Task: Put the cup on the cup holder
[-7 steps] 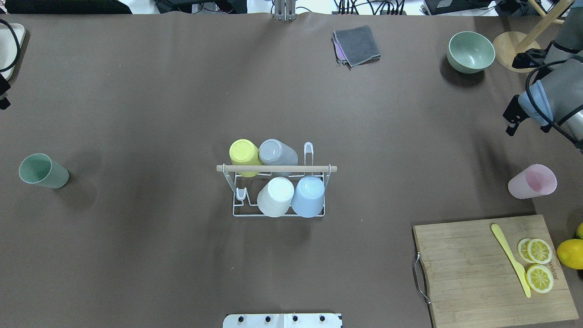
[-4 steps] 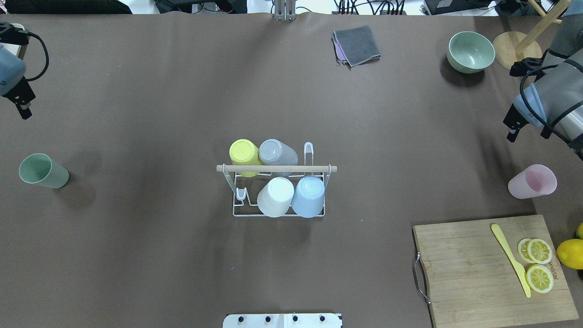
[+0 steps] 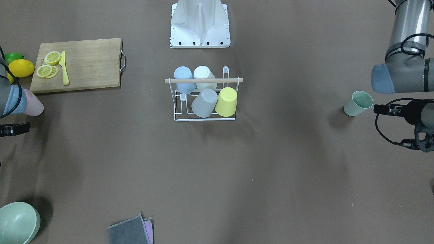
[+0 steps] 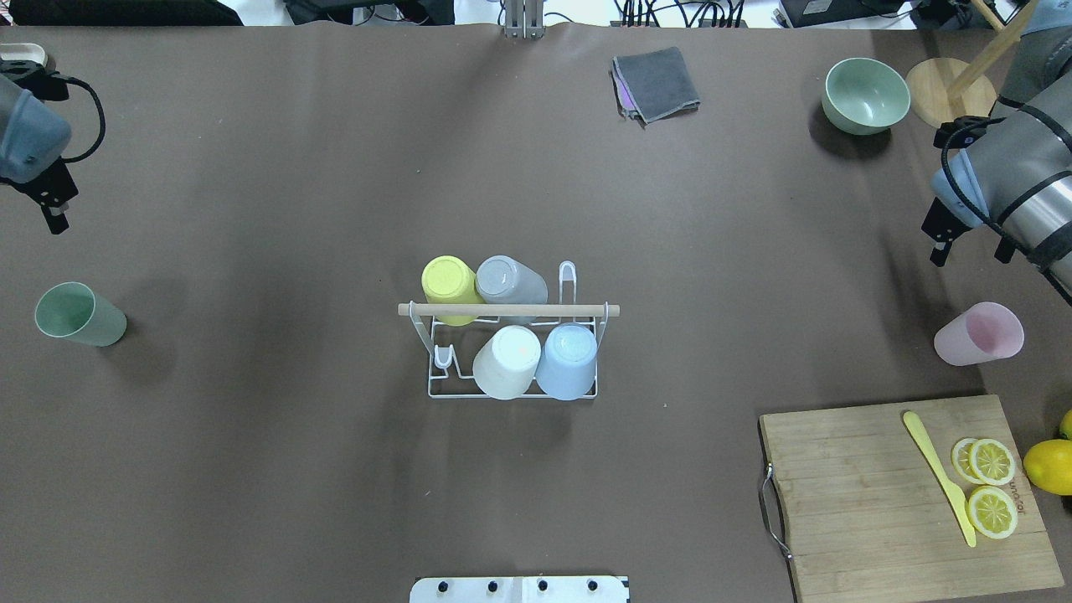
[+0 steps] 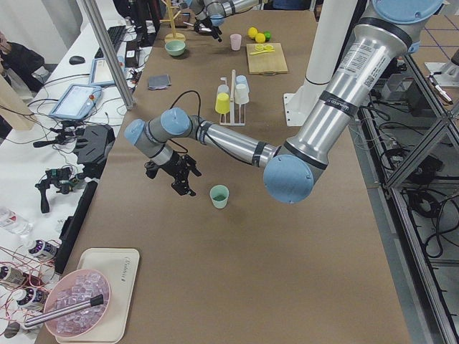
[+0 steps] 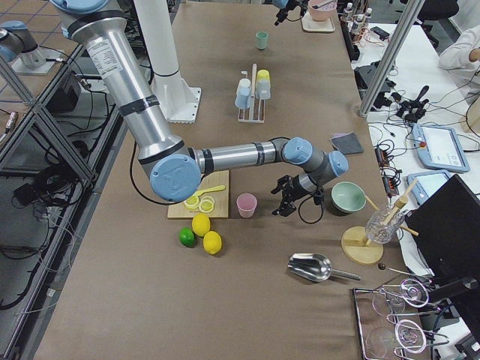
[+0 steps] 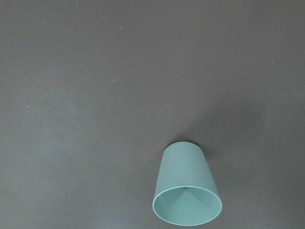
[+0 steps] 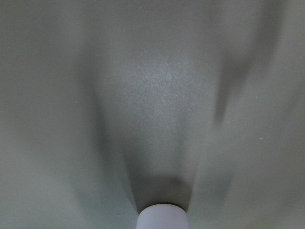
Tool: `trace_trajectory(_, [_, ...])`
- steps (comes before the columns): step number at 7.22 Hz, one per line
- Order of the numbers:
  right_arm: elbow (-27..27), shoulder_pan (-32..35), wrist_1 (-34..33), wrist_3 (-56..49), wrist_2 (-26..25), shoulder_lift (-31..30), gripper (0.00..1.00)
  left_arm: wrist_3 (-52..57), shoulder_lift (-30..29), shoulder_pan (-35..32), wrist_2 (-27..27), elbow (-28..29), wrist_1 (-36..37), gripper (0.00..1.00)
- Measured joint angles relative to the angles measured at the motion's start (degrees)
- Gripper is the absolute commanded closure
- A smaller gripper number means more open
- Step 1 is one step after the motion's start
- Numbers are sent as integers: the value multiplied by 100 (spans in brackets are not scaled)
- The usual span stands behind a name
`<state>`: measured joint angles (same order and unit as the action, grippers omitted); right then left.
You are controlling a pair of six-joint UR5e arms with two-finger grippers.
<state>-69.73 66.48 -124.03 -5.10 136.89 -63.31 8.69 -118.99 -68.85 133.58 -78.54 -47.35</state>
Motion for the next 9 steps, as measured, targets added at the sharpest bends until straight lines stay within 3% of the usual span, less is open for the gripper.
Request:
trace_trajectory(4, [227, -194, -448, -341, 59, 154, 1, 86, -34, 243, 18, 310, -91, 2])
trace_trajectory(7, [246, -316, -630, -667, 45, 129, 2, 598, -387, 300, 199, 1198, -85, 2])
trace_trajectory(9, [349, -388, -649, -711, 27, 107, 2, 662, -504, 358, 258, 1353, -72, 2])
